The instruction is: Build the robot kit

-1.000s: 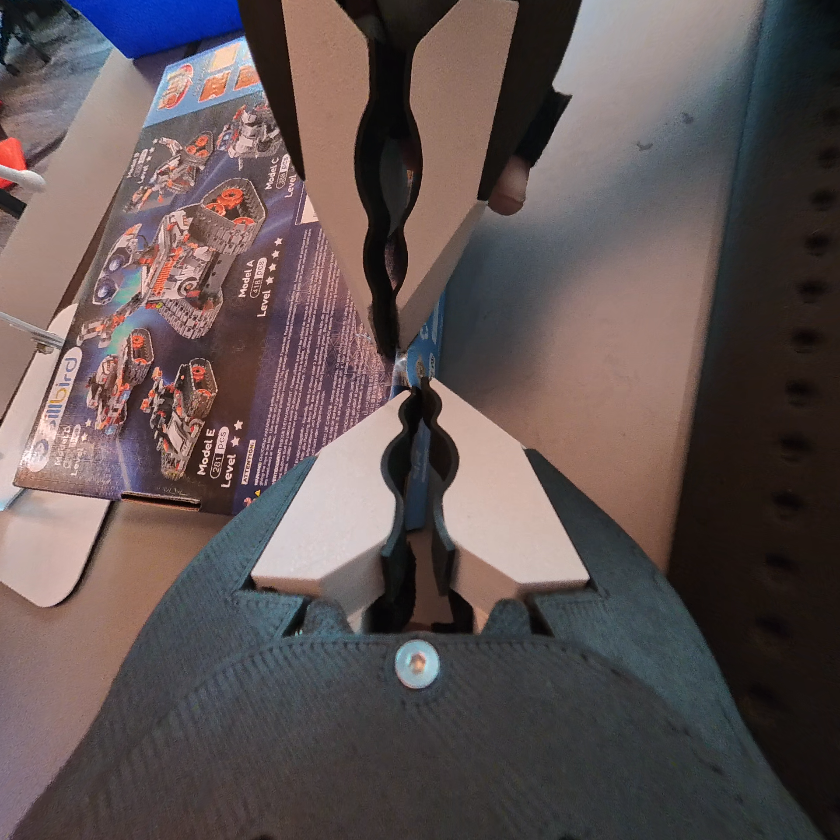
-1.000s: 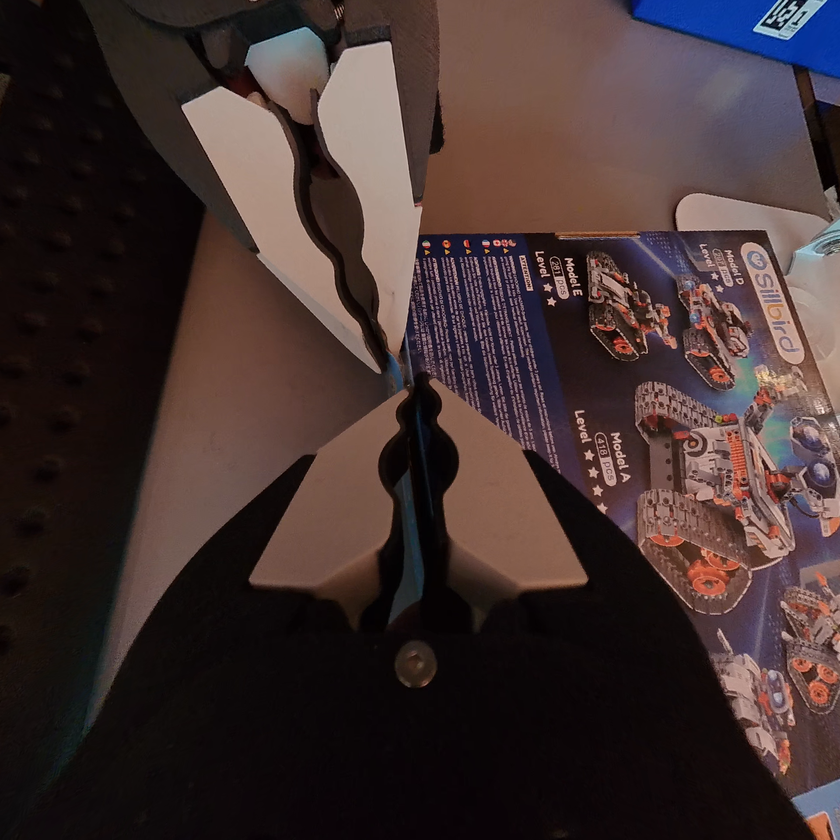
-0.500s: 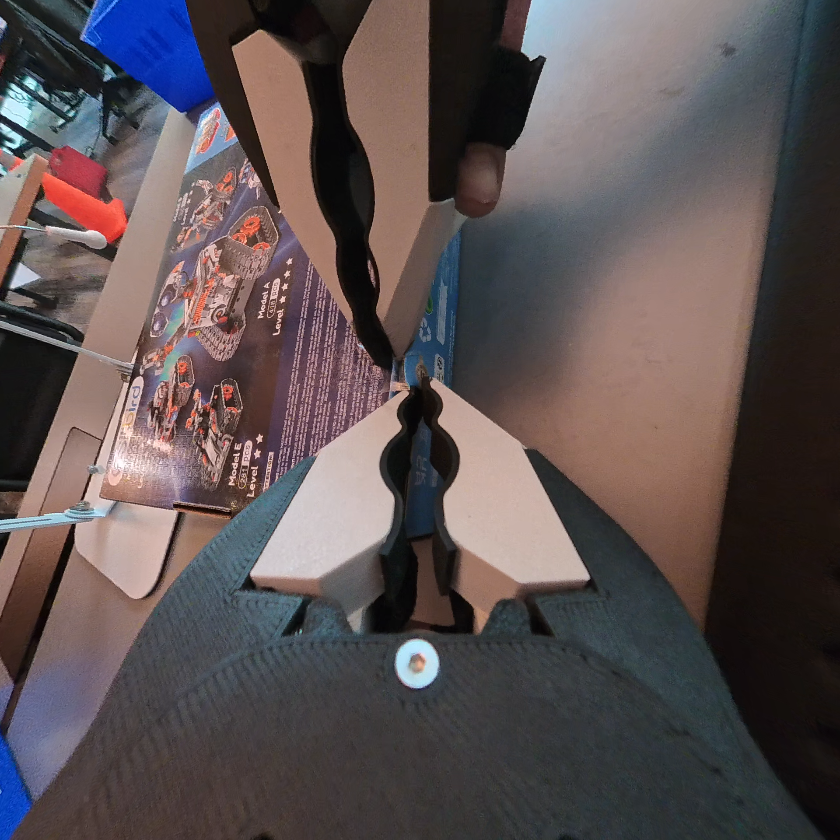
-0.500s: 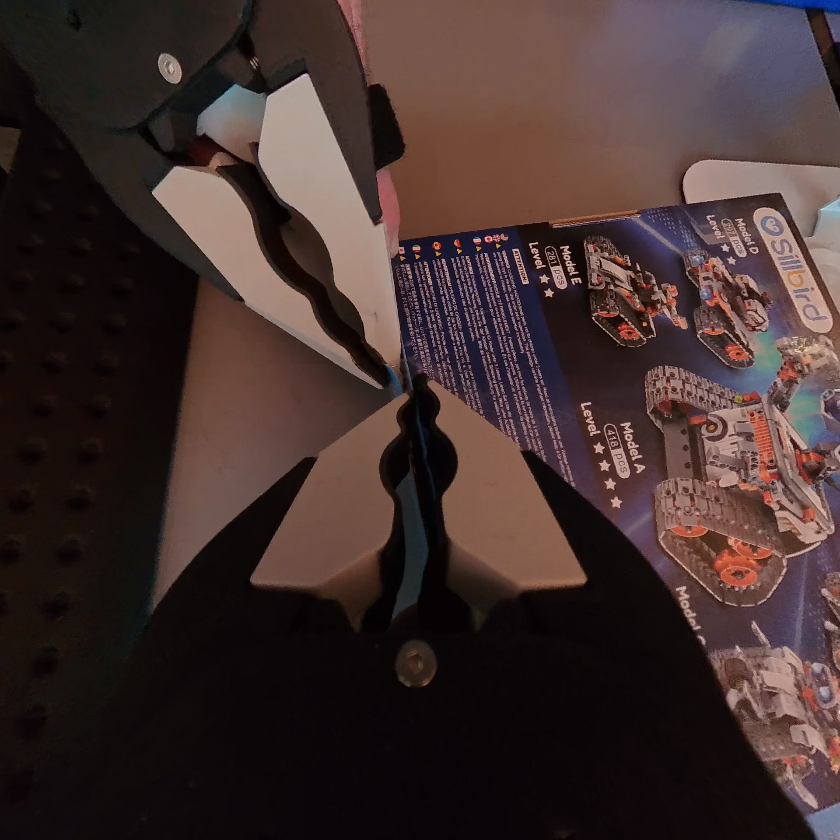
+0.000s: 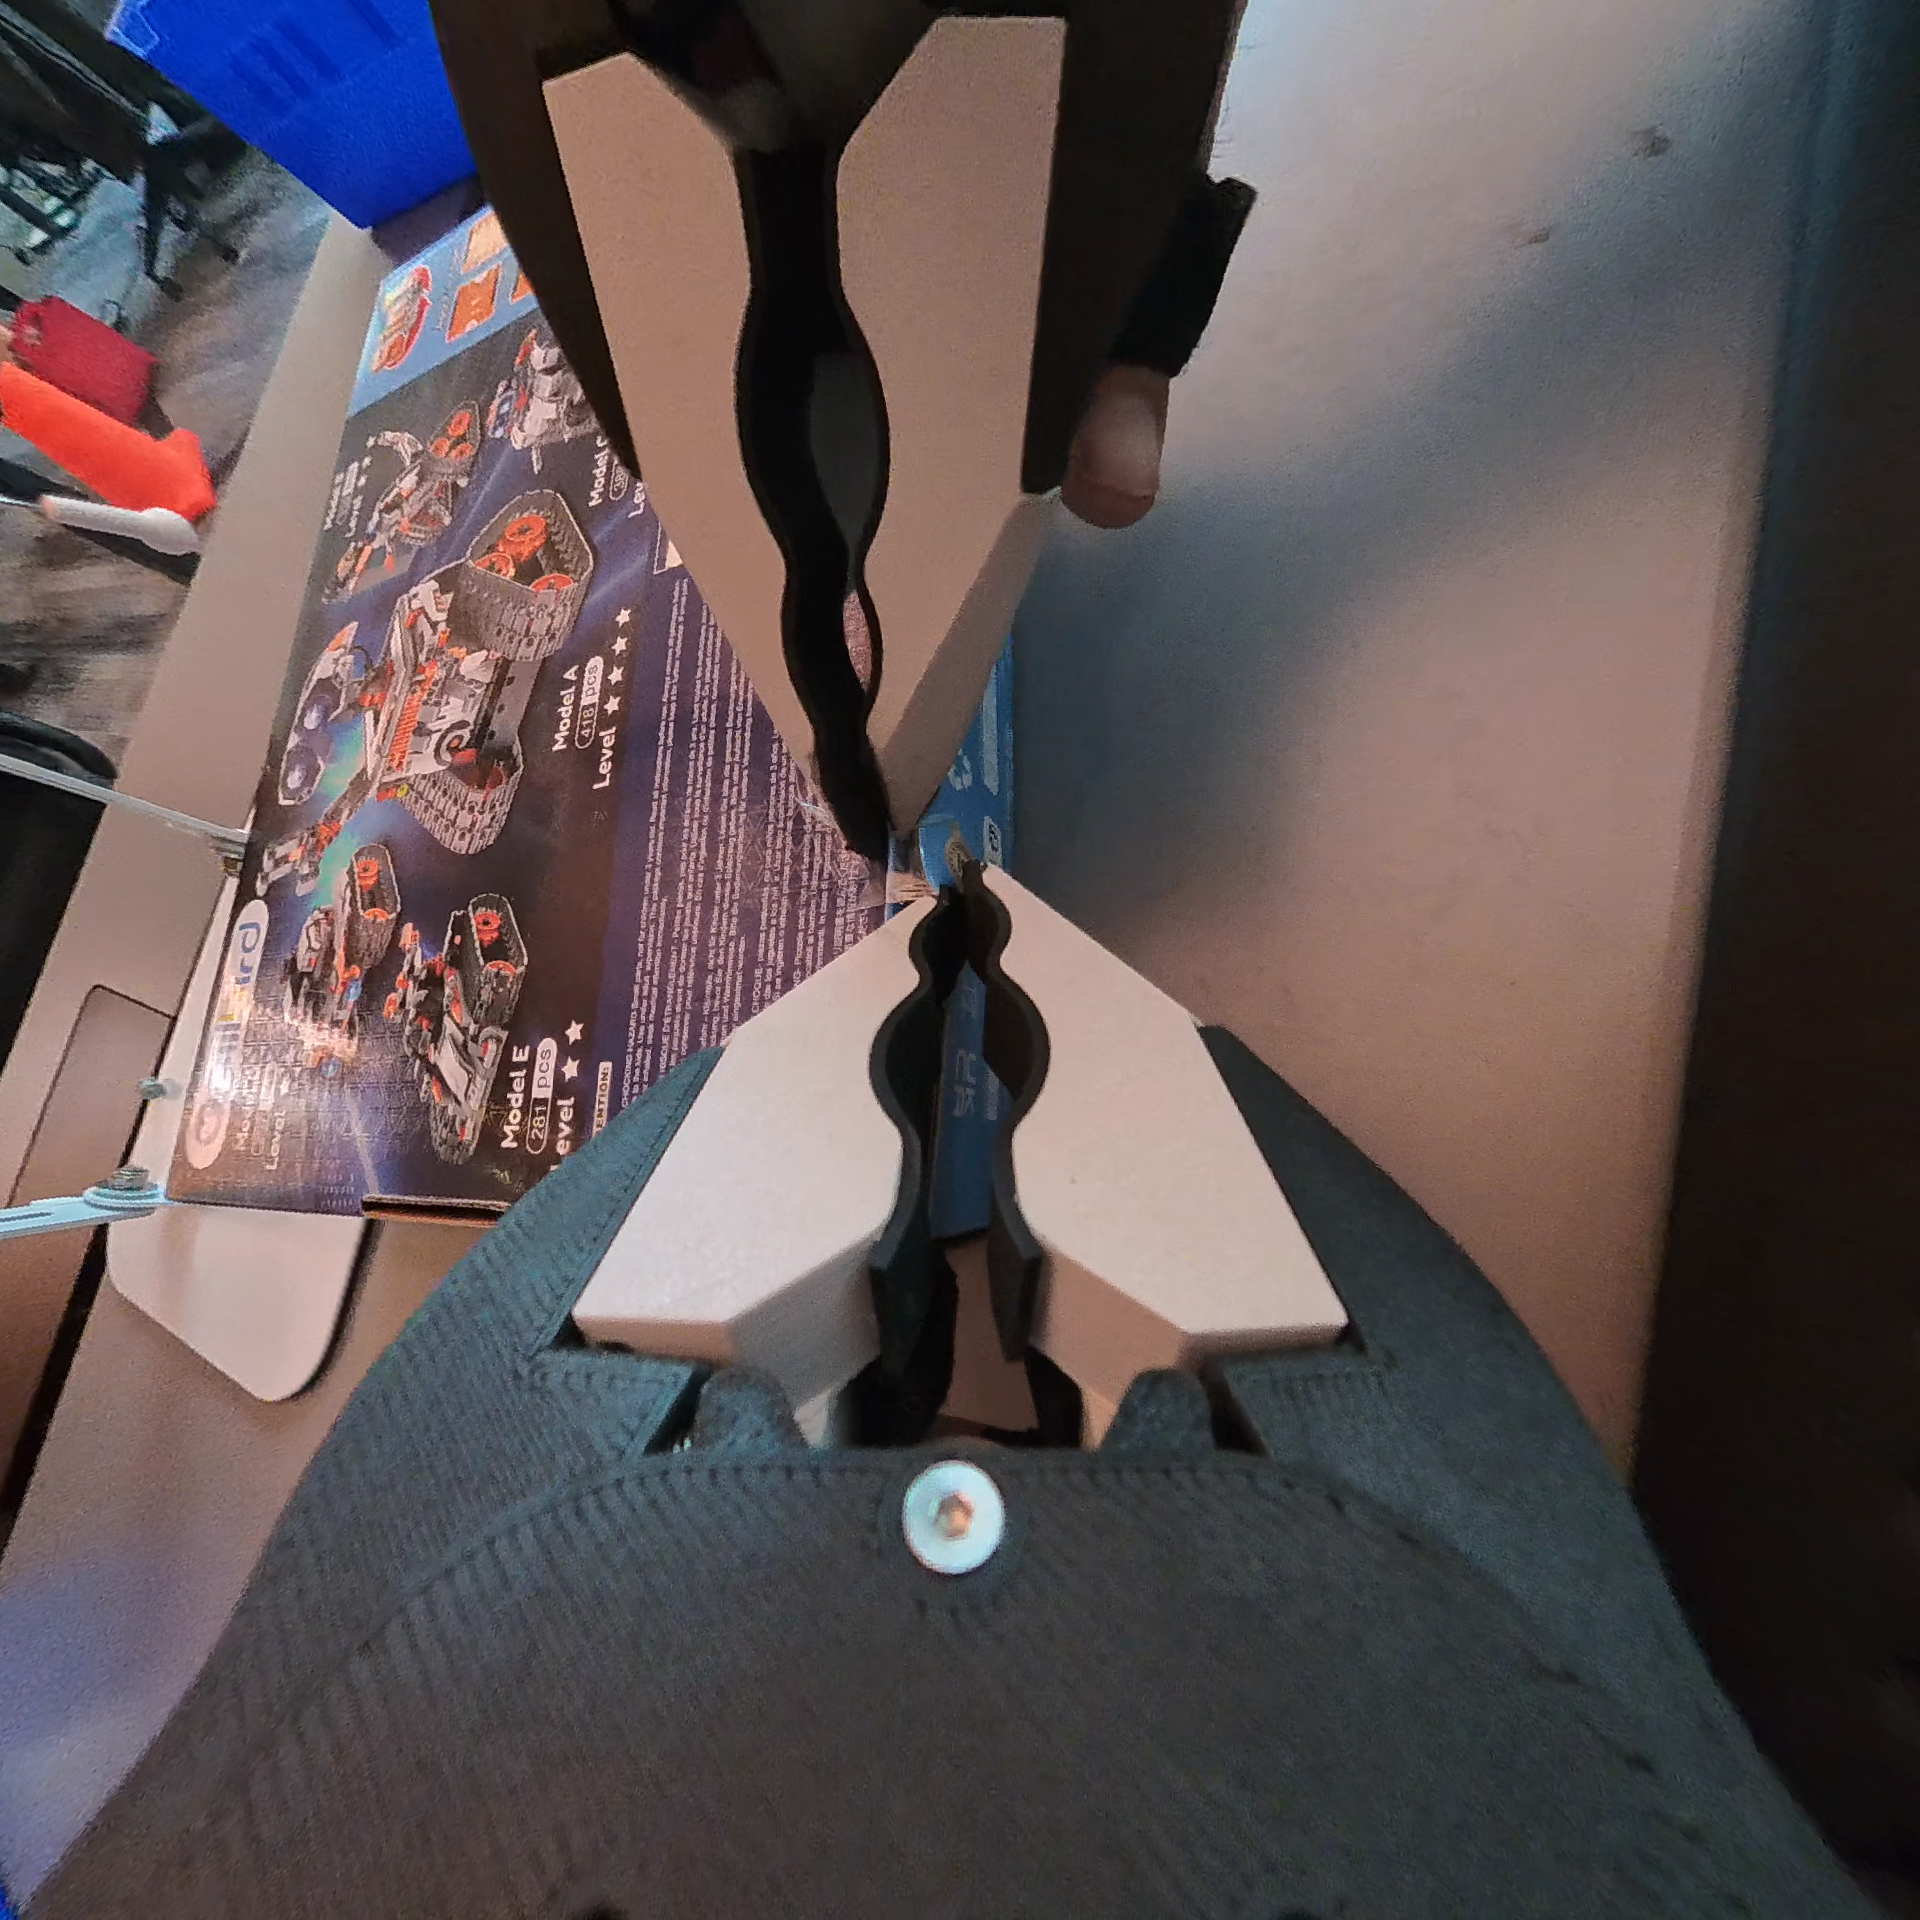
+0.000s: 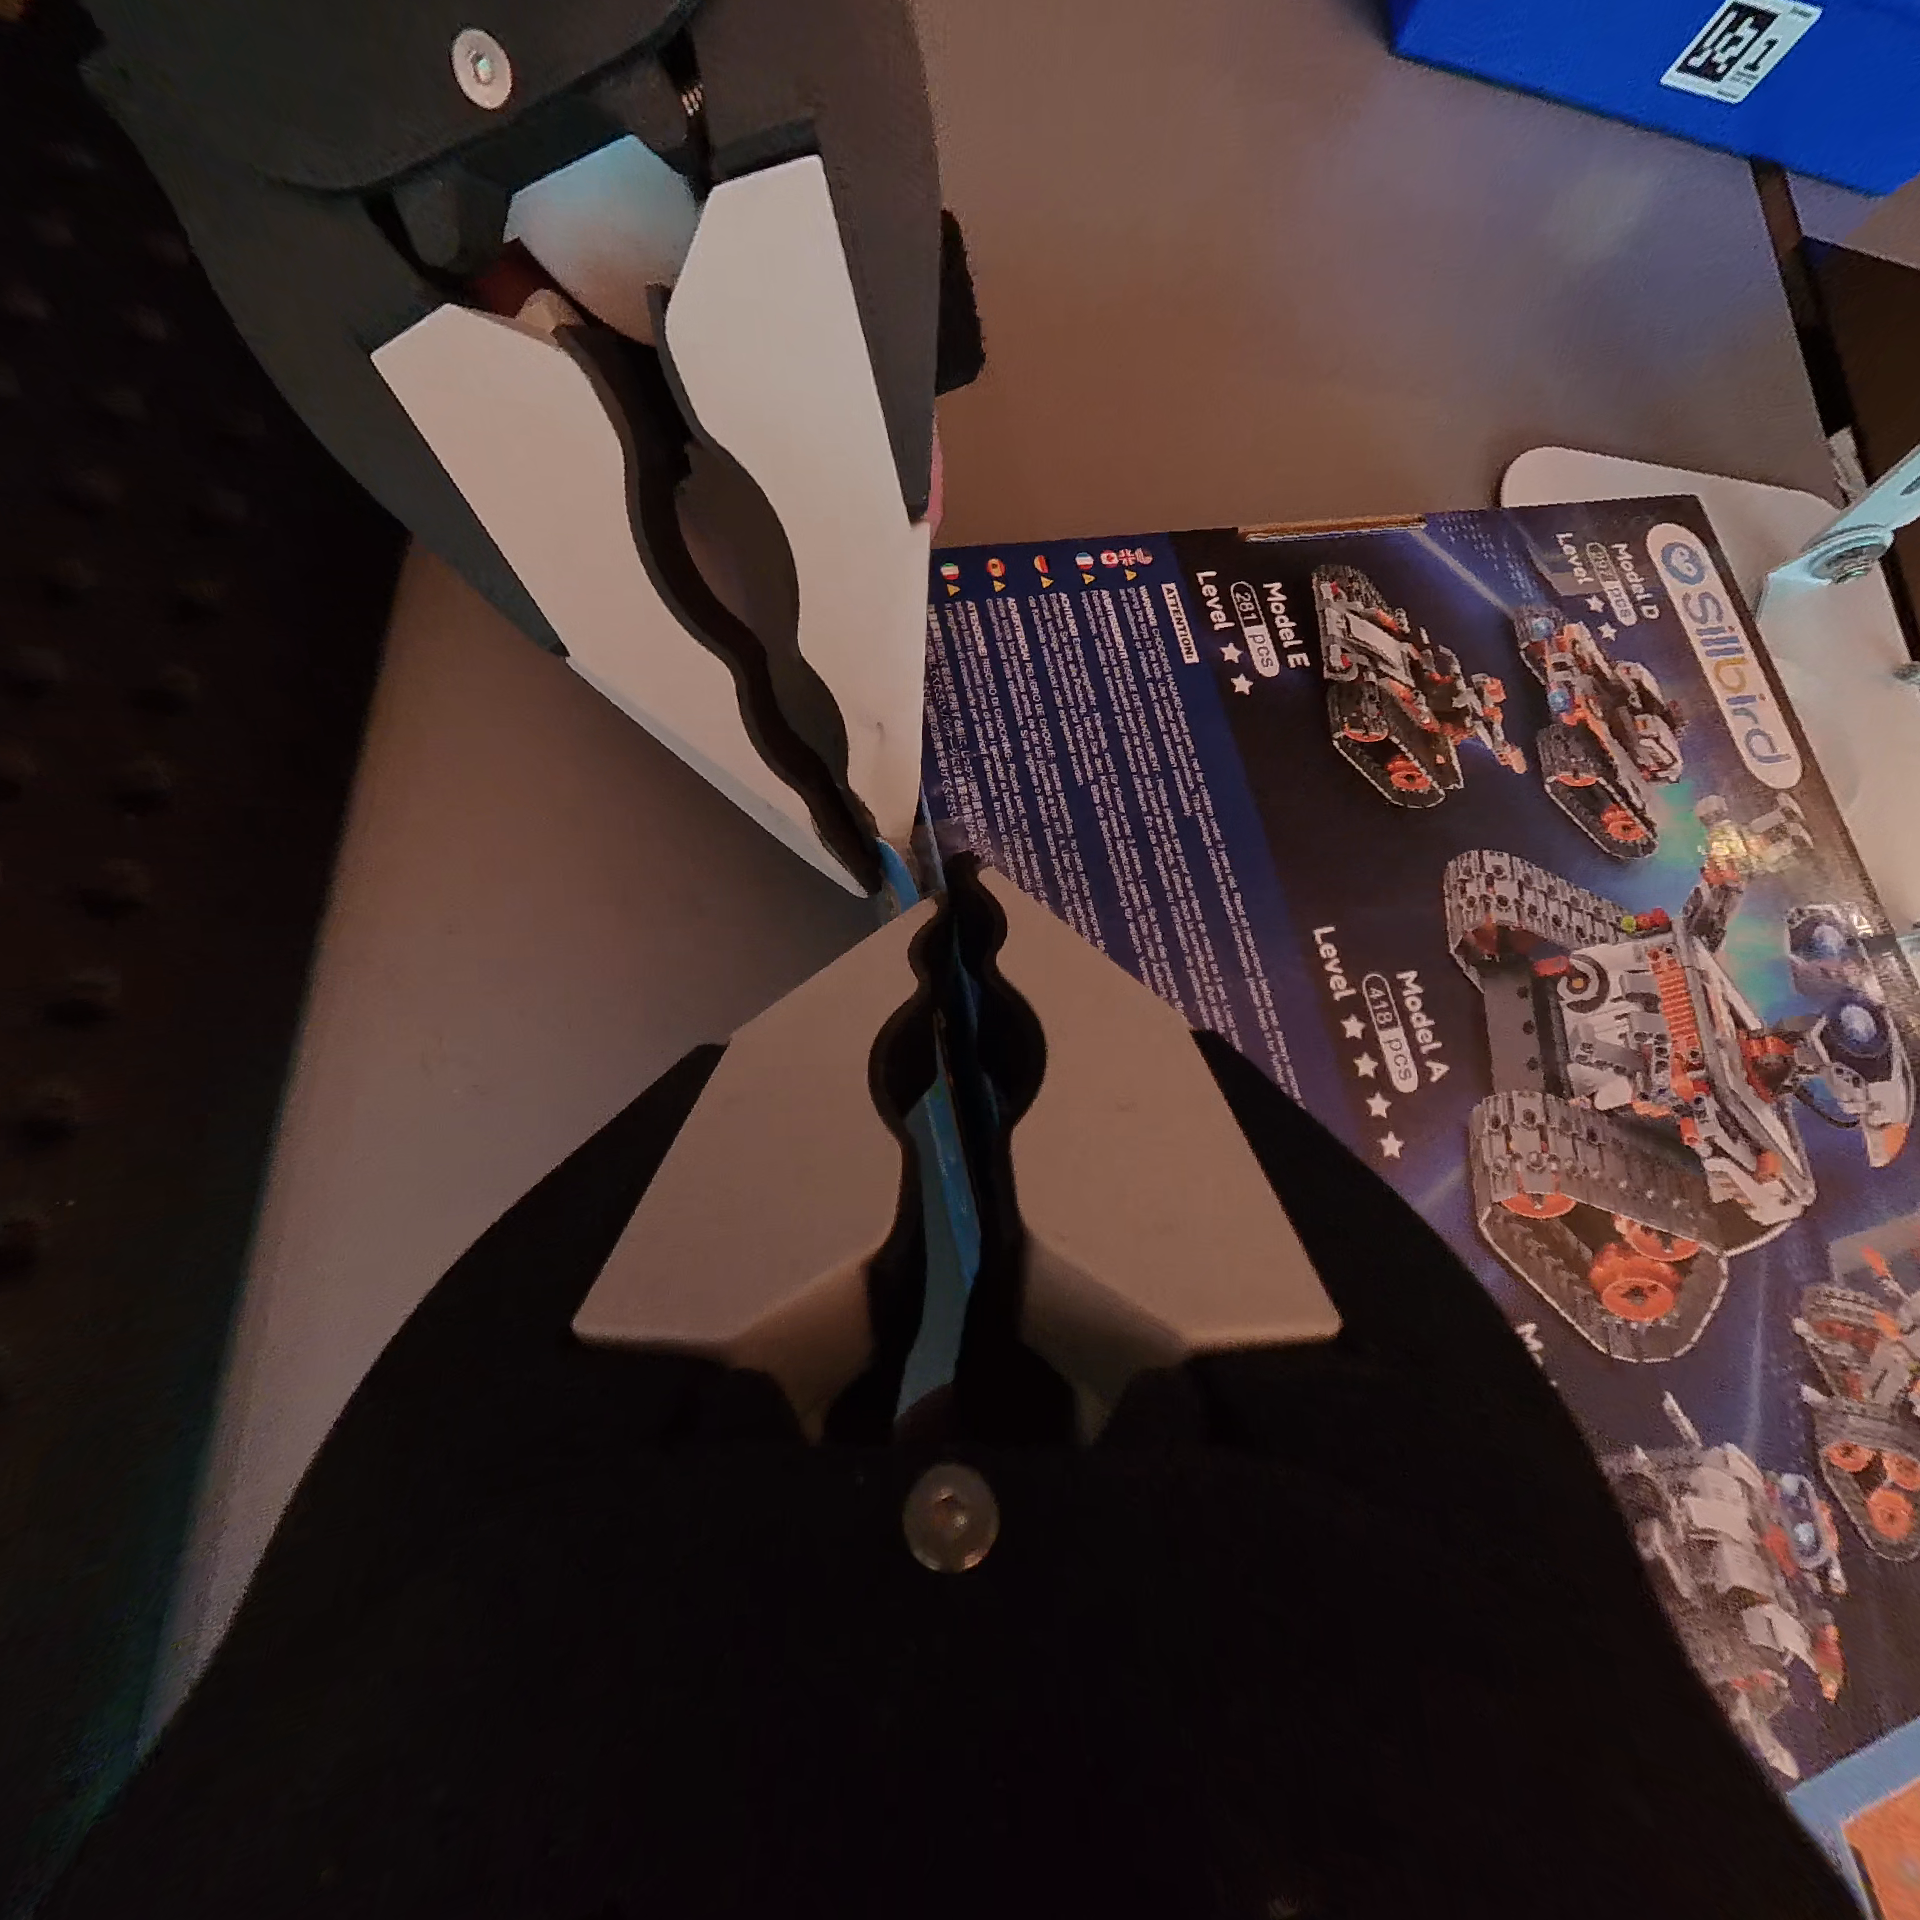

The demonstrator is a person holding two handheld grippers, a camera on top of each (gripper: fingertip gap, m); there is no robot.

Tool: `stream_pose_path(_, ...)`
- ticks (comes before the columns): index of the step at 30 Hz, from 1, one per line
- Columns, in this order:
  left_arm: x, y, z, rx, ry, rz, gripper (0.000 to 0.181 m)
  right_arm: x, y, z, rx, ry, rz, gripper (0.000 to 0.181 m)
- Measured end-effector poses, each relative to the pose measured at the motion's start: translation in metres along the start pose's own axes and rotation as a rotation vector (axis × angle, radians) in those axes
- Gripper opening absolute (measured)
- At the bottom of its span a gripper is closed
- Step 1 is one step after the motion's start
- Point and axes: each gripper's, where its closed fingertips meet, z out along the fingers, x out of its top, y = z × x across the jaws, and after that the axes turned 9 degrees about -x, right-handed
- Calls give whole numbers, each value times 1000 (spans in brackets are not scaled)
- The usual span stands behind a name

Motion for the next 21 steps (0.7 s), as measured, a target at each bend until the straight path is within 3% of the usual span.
stream_pose_path(9, 1, -1, 1, 79, -18, 100, 0, 0, -1, 1, 24, 4, 41, 0)
stream_pose_path(21, 4, 0, 2, -50, 8, -46, 0, 1, 0, 1, 7, 14, 32, 0)
